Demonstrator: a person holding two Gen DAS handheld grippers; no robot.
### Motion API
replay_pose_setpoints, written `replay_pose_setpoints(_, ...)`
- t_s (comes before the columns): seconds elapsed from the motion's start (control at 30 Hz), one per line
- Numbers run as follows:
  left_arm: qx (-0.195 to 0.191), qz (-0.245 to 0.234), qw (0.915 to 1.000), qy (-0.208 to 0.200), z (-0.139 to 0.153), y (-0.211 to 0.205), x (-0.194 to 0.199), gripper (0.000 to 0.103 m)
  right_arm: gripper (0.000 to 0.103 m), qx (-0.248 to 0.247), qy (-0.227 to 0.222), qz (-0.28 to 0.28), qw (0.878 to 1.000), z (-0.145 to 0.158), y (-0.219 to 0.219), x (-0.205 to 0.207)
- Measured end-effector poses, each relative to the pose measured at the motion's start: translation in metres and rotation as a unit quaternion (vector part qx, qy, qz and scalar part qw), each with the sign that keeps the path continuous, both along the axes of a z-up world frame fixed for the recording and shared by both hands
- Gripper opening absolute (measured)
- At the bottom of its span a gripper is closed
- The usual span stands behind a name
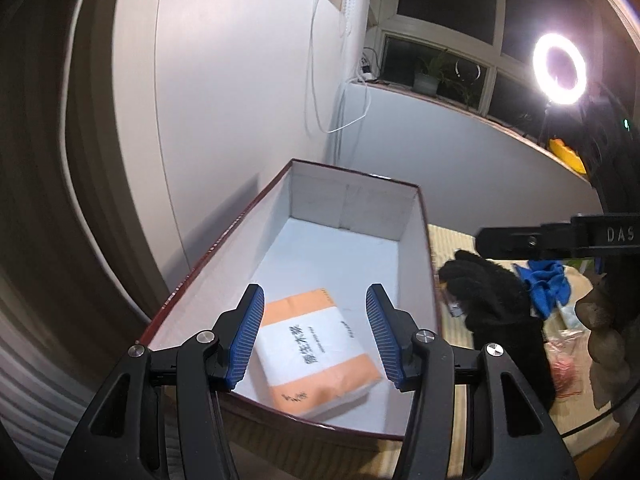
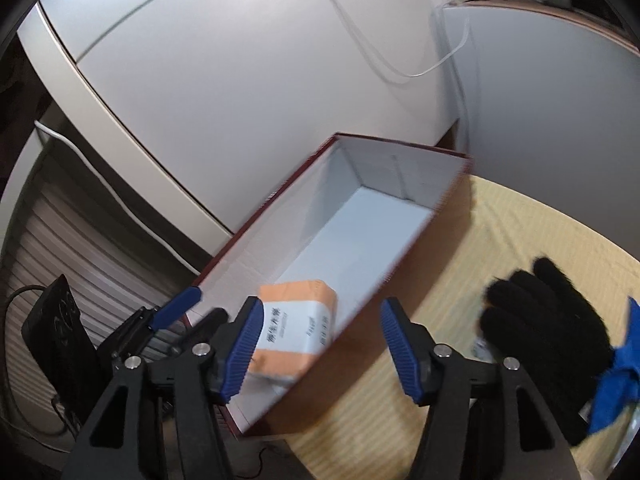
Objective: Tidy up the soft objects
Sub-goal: 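Open the right tool and move it back over the black pouch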
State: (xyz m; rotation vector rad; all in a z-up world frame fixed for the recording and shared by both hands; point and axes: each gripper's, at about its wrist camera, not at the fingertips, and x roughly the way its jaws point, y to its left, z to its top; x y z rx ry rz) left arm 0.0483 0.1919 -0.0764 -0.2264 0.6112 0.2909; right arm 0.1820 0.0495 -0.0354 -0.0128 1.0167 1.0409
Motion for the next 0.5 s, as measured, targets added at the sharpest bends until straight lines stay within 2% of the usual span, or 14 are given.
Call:
replay_pose_setpoints(0.13,-0.013,-0.022,0.9996,-0.008,0.005,-0.012,-0.004,0.061,0.065,0.005,-0.006,-0.027,1.000,0.003,-0.042,0.001)
replay_pose_setpoints(0.2,-0.017,-0.036,0.9992,-0.011,0.007,-0.021,-0.006,0.062,0.072,0.008,-0.007,-0.041,0.999,0.004,-0.059,0.001)
replay_pose_setpoints(0.3,-0.035,-0.063,0.9973,-0.015,0.009,-0.036,-0.008,0.069,0.076,0.017,-0.006,-0.057,0.998,0.006,-0.087,0.001)
replay_pose_setpoints(0.5,-0.066,-0.118,0.9908,-0.002,-0.002,-0.069,-0.010,0.069,0.079,0.002,-0.004,-0.070,0.998,0.001,-0.129,-0.004)
